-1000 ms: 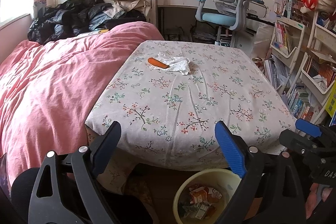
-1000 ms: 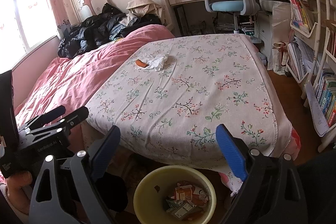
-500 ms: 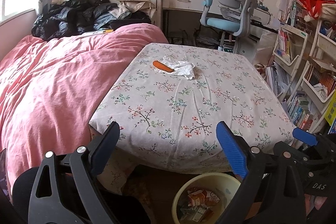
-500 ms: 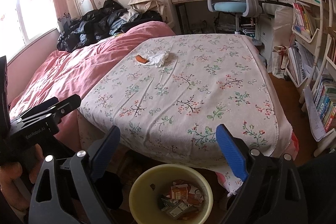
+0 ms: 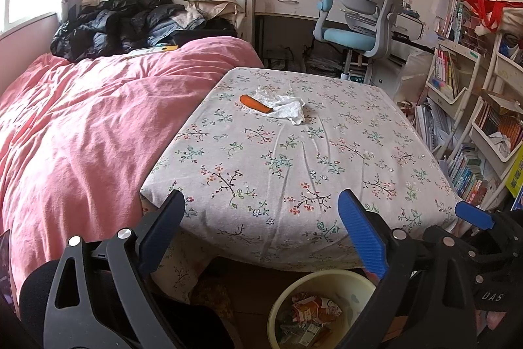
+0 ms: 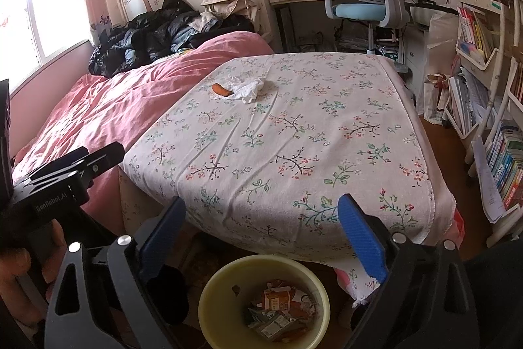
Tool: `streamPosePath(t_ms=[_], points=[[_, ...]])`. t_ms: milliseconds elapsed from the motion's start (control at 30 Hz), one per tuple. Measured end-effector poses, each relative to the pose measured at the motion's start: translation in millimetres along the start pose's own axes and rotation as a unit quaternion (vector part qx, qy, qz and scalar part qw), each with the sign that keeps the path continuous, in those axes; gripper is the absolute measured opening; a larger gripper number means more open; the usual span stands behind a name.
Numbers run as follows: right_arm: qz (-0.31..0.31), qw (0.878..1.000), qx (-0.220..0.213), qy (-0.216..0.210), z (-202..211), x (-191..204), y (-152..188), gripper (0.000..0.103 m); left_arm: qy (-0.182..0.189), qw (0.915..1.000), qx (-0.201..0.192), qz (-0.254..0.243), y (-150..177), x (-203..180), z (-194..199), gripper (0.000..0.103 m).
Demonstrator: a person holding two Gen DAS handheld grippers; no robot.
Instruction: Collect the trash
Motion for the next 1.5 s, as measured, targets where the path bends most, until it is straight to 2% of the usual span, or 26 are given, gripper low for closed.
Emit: streamPosePath(t_ms=[1167,1300,1500], points=[[0.004,1.0,0.003,-0.001,-5,3,1,0.091,-0.005,0.9999,-0.003,0.014,-3,6,2,0.093],[0.002,1.0,0.002,-0.013,-8,3,-6,0.092,-0.008,0.9996,-0.003,0.025,-7,9,3,0.093],[0.008,1.0,-0.005,-0.013,-23,-4,-34,0.092,-0.012,0.9981,-0.005,0.059,-19,23,0,0.094]])
Point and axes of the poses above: each gripper's, at about its wrist camera, not at the fingertips, and z roughly against the way its jaws point, x to its left, y to its underside, the point moved 4 cm from there along -z, roughly the way its jaws point, and after that the axes turned 8 degrees about z, right-handed, at the moved point
